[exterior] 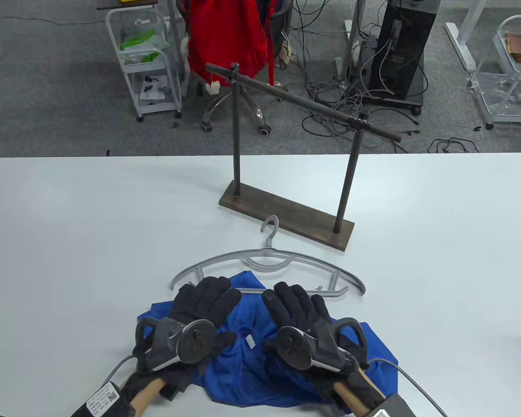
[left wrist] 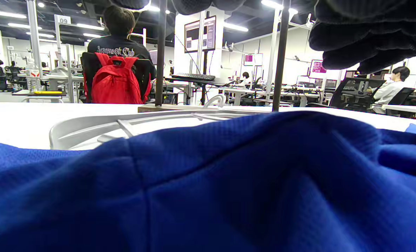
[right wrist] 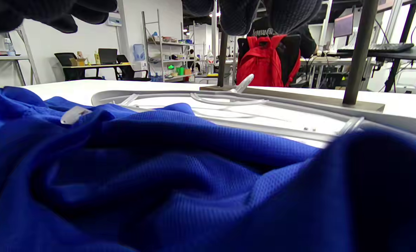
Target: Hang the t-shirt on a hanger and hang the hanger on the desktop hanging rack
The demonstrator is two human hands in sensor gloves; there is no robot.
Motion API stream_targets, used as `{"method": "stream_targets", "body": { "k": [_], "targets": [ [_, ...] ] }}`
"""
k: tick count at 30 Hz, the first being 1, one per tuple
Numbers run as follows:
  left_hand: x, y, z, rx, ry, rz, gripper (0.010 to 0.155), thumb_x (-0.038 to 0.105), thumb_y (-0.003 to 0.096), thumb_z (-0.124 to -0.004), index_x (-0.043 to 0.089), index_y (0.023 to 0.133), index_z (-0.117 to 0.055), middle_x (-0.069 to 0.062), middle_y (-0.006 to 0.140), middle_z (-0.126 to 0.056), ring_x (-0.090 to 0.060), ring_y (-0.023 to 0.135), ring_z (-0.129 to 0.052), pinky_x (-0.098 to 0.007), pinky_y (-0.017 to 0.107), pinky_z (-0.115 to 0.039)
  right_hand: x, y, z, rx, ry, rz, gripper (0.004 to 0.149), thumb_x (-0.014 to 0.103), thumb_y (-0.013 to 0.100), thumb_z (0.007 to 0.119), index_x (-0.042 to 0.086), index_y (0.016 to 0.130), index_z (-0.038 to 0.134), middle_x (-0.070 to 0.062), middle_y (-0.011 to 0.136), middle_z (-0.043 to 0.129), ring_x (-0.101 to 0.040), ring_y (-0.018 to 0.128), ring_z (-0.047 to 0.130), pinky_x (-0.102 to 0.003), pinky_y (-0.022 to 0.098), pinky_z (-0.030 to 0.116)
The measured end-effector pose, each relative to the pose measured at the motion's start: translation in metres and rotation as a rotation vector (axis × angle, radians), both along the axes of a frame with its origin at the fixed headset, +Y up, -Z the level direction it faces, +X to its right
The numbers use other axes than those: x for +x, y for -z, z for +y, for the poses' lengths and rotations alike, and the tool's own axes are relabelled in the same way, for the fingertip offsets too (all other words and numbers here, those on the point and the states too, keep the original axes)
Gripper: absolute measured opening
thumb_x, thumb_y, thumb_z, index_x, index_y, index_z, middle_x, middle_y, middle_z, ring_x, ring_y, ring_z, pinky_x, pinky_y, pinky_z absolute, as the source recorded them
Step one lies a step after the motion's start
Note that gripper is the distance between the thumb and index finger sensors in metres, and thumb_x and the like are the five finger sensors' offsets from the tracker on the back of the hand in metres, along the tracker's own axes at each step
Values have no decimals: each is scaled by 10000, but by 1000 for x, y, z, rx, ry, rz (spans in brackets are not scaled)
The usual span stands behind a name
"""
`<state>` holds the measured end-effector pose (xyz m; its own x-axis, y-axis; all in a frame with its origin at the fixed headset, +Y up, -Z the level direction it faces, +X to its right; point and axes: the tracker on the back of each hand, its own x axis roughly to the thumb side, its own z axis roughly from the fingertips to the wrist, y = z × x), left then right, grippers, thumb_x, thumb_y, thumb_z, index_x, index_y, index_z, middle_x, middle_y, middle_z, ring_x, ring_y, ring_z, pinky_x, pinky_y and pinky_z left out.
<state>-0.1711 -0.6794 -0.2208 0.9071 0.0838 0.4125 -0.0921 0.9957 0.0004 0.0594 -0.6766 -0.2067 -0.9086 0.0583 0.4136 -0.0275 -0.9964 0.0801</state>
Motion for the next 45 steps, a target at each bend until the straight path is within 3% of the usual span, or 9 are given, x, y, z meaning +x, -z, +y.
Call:
{"method": "stream_targets", "body": {
  "k": [7,16,24,28,35,40,45],
  "targets": [
    [2,-1,-1,4,3,-7,839,705,380,-628,551,1111,-246,156,1294,-298,-166,1234,-403,-572,904,-420,10,7,1,36,0,-37,875,631,467,600,293,1125,134,-52,1242,266,-380,1175,423,-637,819,468],
    [5,-4,0,10,7,-28,828,698,383,-632,543,1112,-274,160,1288,-353,-162,1225,-443,-574,896,-441,38,23,10,184,47,-160,812,604,466,624,277,1130,290,-55,1215,414,-358,1132,549,-626,792,536],
    [1,3,1,14,10,21,811,687,390,-633,537,1114,-299,162,1280,-396,-160,1213,-484,-572,891,-461,59,30,17,233,130,-228,762,581,471,639,266,1119,394,-59,1188,501,-351,1097,619,-620,773,570],
    [-6,20,5,-44,31,111,798,680,397,-635,541,1116,-318,166,1277,-425,-155,1205,-510,-564,894,-469,56,28,19,248,123,-221,757,582,470,639,272,1118,400,-53,1184,516,-345,1095,627,-617,774,575],
    [-28,72,5,-292,107,350,735,661,417,-647,562,1095,-382,189,1279,-413,-139,1217,-477,-553,916,-420,49,26,17,229,93,-196,748,585,470,636,284,1116,409,-40,1183,529,-332,1096,636,-611,779,579],
    [-44,100,-15,-381,98,538,745,679,423,-639,590,1101,-342,228,1286,-401,-116,1234,-446,-537,931,-398,51,26,17,219,100,-194,745,581,471,639,279,1115,416,-43,1179,539,-331,1091,645,-611,776,583],
    [-59,109,-44,-436,116,604,807,701,428,-608,582,1119,-207,232,1307,-298,-118,1263,-358,-529,939,-375,53,27,17,214,104,-193,742,577,472,640,276,1114,422,-45,1177,545,-335,1087,651,-612,774,586]
  ]
}}
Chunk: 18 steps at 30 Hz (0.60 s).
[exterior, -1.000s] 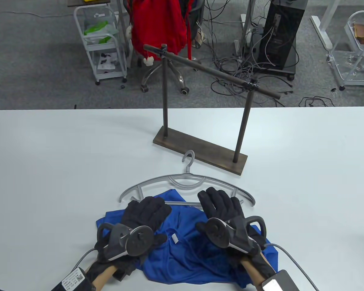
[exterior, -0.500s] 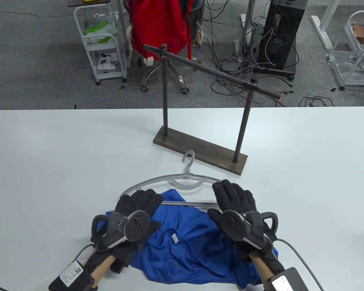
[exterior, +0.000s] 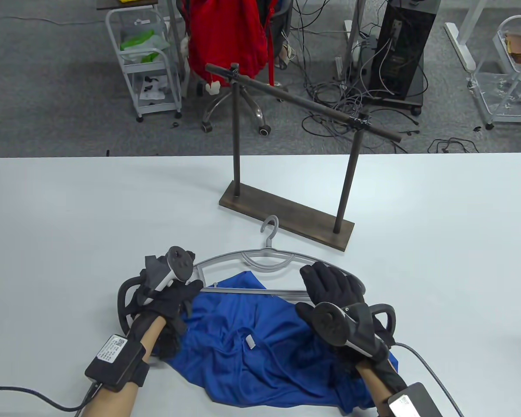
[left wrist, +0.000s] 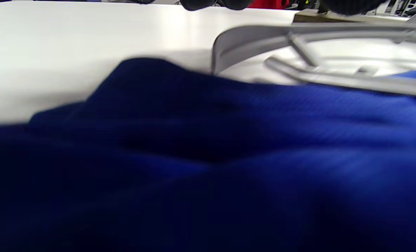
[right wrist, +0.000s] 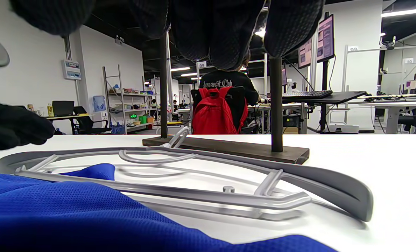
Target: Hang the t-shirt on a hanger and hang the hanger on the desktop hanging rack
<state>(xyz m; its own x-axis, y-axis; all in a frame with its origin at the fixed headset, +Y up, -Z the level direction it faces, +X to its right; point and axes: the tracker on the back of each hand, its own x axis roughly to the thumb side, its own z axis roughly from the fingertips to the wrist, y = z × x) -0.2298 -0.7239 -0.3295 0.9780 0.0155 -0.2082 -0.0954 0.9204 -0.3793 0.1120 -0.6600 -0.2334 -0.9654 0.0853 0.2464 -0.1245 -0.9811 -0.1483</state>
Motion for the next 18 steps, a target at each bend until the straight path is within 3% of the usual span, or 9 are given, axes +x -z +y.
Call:
{"method": "stream_targets", "body": {
  "k": [5,7,13,18],
  "targets": [
    [-10,3,-15,-47,25,10,712,570,491,-644,577,1105,-284,232,1247,-473,-109,1191,-518,-530,922,-417,-2,0,-1,-10,-8,1,741,577,473,639,277,1115,419,-40,1177,547,-328,1088,652,-610,776,585],
    [-11,4,-13,5,89,26,677,519,505,-677,589,1094,-349,242,1165,-598,-91,1122,-621,-522,920,-444,-2,1,-2,-13,-10,2,740,576,474,639,278,1115,419,-39,1176,549,-325,1089,653,-609,776,586],
    [-13,3,-10,122,230,41,465,610,468,-659,592,931,-688,252,853,-840,-59,855,-840,-479,894,-560,-2,1,-2,-27,-15,-1,738,573,474,640,277,1114,422,-36,1175,553,-326,1087,656,-609,776,586],
    [-18,-1,3,269,276,70,456,601,480,-559,528,929,-596,277,855,-859,-30,838,-930,-412,874,-661,-2,1,-2,-27,-14,-6,735,571,475,640,276,1113,426,-40,1173,555,-327,1084,659,-610,774,587]
  ]
}}
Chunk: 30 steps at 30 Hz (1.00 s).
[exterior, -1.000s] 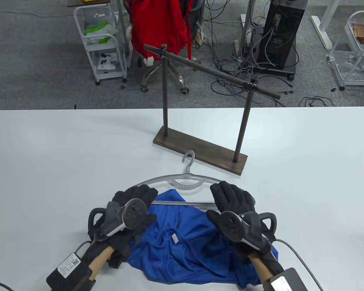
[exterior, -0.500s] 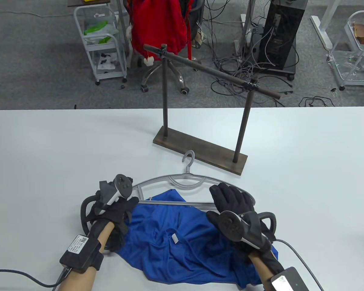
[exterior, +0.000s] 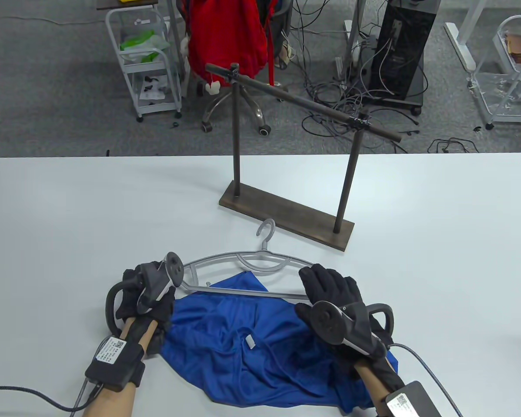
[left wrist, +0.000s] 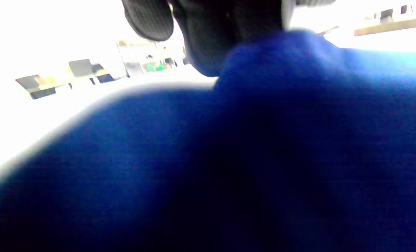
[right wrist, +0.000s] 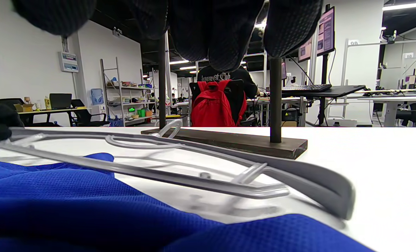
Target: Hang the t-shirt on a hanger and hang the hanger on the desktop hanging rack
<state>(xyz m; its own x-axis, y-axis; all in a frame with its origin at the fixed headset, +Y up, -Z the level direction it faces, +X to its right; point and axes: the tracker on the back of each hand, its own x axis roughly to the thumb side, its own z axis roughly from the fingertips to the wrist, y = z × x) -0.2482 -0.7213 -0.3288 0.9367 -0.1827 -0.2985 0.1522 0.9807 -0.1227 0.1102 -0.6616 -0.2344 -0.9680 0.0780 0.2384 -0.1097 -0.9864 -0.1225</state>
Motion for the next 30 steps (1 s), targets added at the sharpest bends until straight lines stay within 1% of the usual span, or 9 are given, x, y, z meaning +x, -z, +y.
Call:
{"method": "stream_targets", "body": {
  "k": [2,4,6,13,19,23,25,27,30],
  "targets": [
    [-4,-3,9,61,-33,-4,458,594,486,-529,506,934,-562,269,847,-880,3,792,-983,-370,853,-716,1,0,0,4,5,-5,735,571,474,641,274,1112,428,-39,1173,554,-328,1083,660,-609,774,588],
    [-5,-5,14,102,-63,-3,456,590,488,-526,503,935,-536,261,836,-861,5,756,-969,-369,851,-714,2,1,1,9,10,-11,736,569,475,642,272,1113,427,-42,1172,556,-328,1083,660,-610,773,587],
    [-6,-9,22,171,-37,-14,449,595,488,-515,514,930,-521,266,823,-845,19,727,-958,-358,850,-717,3,1,2,21,12,-20,736,567,475,642,268,1112,429,-45,1172,553,-333,1080,661,-612,770,586],
    [-10,-27,55,416,-37,-66,426,597,493,-512,511,910,-506,277,804,-835,45,709,-954,-327,842,-739,12,4,4,44,41,-79,724,556,481,640,259,1110,440,-53,1165,565,-342,1072,669,-616,764,588],
    [-14,-48,79,607,-169,-107,433,609,493,-497,518,914,-456,300,846,-795,66,760,-934,-313,860,-723,22,8,4,56,84,-144,708,543,489,619,244,1108,450,-69,1155,586,-353,1057,689,-618,756,594],
    [-15,-59,96,669,-268,-147,437,616,490,-501,525,914,-449,303,858,-786,64,776,-926,-316,866,-712,23,9,4,66,73,-169,713,531,488,648,240,1108,449,-64,1144,605,-348,1043,713,-614,751,607],
    [-15,-64,102,689,-306,-169,437,620,489,-502,533,913,-445,308,867,-778,65,789,-917,-315,873,-702,22,9,5,84,55,-187,673,499,493,671,239,1089,497,-36,1076,706,-302,962,819,-589,733,661],
    [-14,-68,105,700,-334,-190,436,623,489,-500,543,914,-440,313,880,-768,66,809,-908,-319,880,-690,22,9,6,111,60,-191,553,443,500,689,267,1020,625,32,918,846,-220,785,948,-543,694,744],
    [-12,-70,106,699,-355,-201,437,625,493,-491,555,920,-433,314,900,-756,63,832,-896,-332,886,-676,23,7,8,124,101,-196,472,400,504,694,267,957,698,50,804,888,-189,641,981,-518,651,795]
  ]
}}
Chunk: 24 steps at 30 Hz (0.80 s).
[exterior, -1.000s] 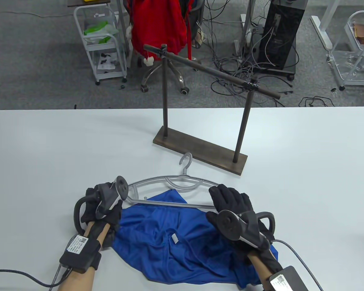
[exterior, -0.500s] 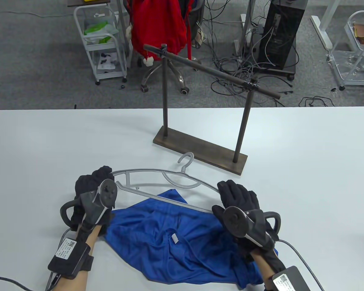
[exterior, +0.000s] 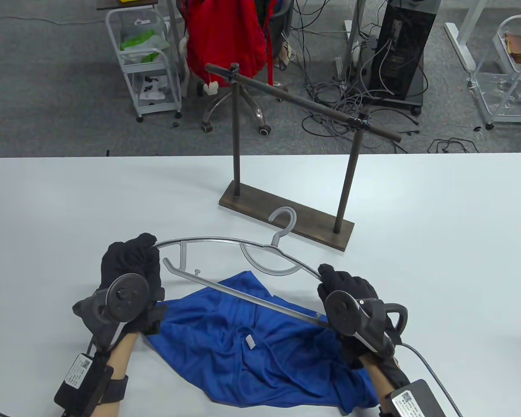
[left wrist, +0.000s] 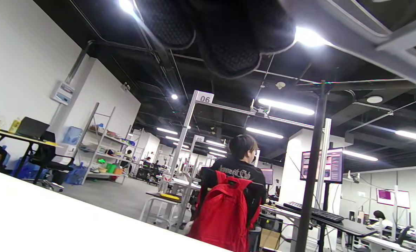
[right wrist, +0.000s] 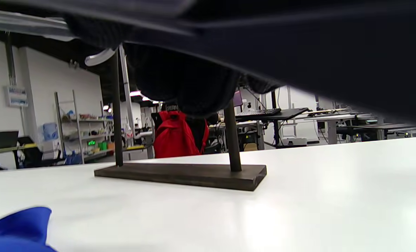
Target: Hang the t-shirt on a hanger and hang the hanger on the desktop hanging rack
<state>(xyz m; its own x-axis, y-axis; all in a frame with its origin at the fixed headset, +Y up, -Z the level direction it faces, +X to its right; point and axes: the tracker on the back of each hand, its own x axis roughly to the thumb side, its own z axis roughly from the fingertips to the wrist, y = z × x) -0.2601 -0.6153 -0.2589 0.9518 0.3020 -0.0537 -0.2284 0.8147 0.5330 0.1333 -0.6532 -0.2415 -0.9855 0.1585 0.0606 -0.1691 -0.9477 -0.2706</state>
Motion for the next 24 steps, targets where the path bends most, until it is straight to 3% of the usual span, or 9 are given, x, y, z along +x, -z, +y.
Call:
{"method": "stream_targets", "body": {
  "k": [5,10,14,17,20,24],
  "targets": [
    [0,2,-2,-46,-10,-25,455,625,500,-483,570,945,-406,321,949,-732,58,889,-867,-354,904,-647,7,-3,8,77,28,-11,463,379,501,694,264,949,672,60,820,866,-170,645,997,-496,634,829],
    [2,2,-3,-66,1,-40,467,611,519,-497,585,966,-369,327,998,-691,59,944,-827,-372,921,-616,11,-6,12,116,40,-1,516,343,512,685,307,1017,589,61,851,830,-160,613,975,-488,633,825],
    [3,4,-4,-93,16,-67,479,608,523,-504,599,977,-350,335,1022,-667,63,973,-804,-381,934,-592,13,-8,14,170,84,-52,467,419,488,689,325,945,688,78,755,875,-148,525,986,-480,589,845],
    [5,7,-6,-131,36,-90,492,611,521,-515,611,984,-347,337,1039,-657,64,989,-793,-390,941,-579,13,-7,14,176,37,-35,456,377,490,696,276,934,676,72,809,865,-157,600,1009,-480,610,850],
    [6,8,-8,-139,55,-87,494,612,519,-518,614,986,-355,340,1038,-663,66,991,-794,-395,943,-576,15,-7,15,183,57,-36,449,365,487,697,289,929,680,70,798,866,-144,570,1003,-470,603,854],
    [7,8,-5,-167,51,-129,536,646,504,-524,616,1006,-338,329,1069,-633,48,1029,-758,-417,950,-542,20,-14,25,288,58,-37,444,369,477,697,325,919,683,90,791,865,-129,572,999,-464,611,855]
  ]
}}
